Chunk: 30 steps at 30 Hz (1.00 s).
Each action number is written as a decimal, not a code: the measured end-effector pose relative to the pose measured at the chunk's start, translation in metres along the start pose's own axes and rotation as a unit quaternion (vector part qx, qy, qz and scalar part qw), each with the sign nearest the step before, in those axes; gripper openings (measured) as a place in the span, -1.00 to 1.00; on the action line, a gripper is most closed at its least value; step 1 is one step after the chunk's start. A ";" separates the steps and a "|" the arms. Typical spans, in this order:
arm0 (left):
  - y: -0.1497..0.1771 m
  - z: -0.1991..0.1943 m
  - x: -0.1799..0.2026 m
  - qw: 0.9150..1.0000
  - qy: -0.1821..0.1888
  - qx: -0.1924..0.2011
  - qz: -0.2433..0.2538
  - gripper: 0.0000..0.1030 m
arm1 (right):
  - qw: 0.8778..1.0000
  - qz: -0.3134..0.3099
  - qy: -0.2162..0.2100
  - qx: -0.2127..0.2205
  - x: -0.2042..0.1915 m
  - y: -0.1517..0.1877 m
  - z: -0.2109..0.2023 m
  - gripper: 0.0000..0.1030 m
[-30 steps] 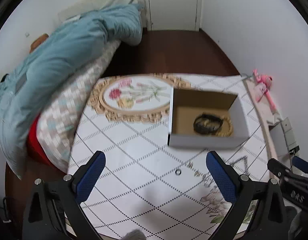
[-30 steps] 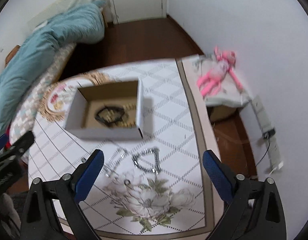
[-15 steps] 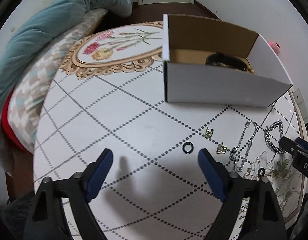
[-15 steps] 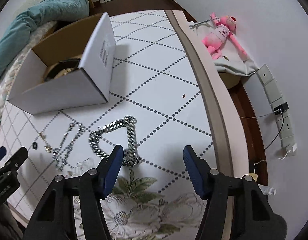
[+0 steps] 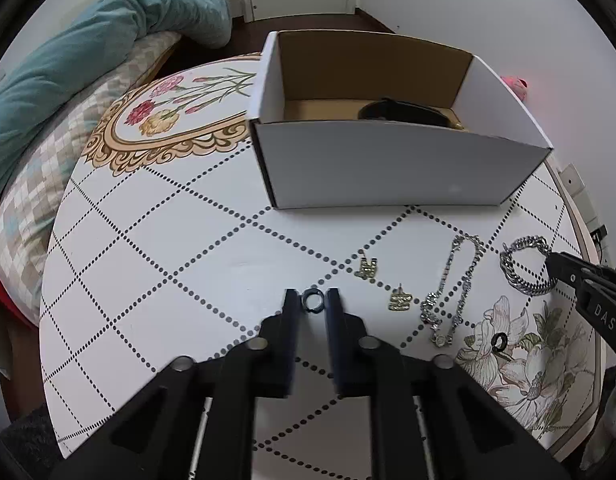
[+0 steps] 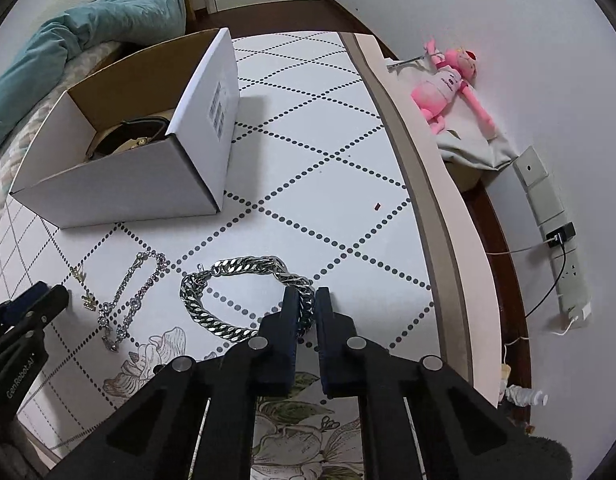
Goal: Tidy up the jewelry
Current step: 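Grasp the small black ring with the left tool while the right tool grasps the thick silver chain bracelet, then carry the ring in the left tool while the right tool carries the chain bracelet to the box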
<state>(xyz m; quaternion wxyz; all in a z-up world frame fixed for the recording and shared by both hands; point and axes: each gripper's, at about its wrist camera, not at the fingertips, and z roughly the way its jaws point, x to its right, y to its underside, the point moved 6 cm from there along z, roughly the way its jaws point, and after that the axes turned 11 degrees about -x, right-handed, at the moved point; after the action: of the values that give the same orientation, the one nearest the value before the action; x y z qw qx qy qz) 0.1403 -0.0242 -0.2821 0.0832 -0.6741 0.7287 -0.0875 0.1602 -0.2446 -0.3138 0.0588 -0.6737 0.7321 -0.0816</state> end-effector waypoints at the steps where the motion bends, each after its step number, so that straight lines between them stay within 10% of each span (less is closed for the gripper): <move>1: 0.000 0.000 0.000 1.000 -0.001 0.002 0.001 -0.81 | 1.000 -0.001 0.000 0.000 0.000 0.000 0.000 -0.83; 30: -0.069 -0.111 0.004 0.994 0.083 0.071 -0.012 -0.81 | 0.984 -0.053 -0.149 0.079 -0.034 -0.044 -0.154 -0.93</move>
<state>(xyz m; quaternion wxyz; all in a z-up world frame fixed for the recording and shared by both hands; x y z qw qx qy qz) 0.1802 -0.0316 -0.1574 0.0696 -0.6659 0.7166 -0.1956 0.1754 -0.2081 -0.1548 0.2157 -0.7092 0.6700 -0.0409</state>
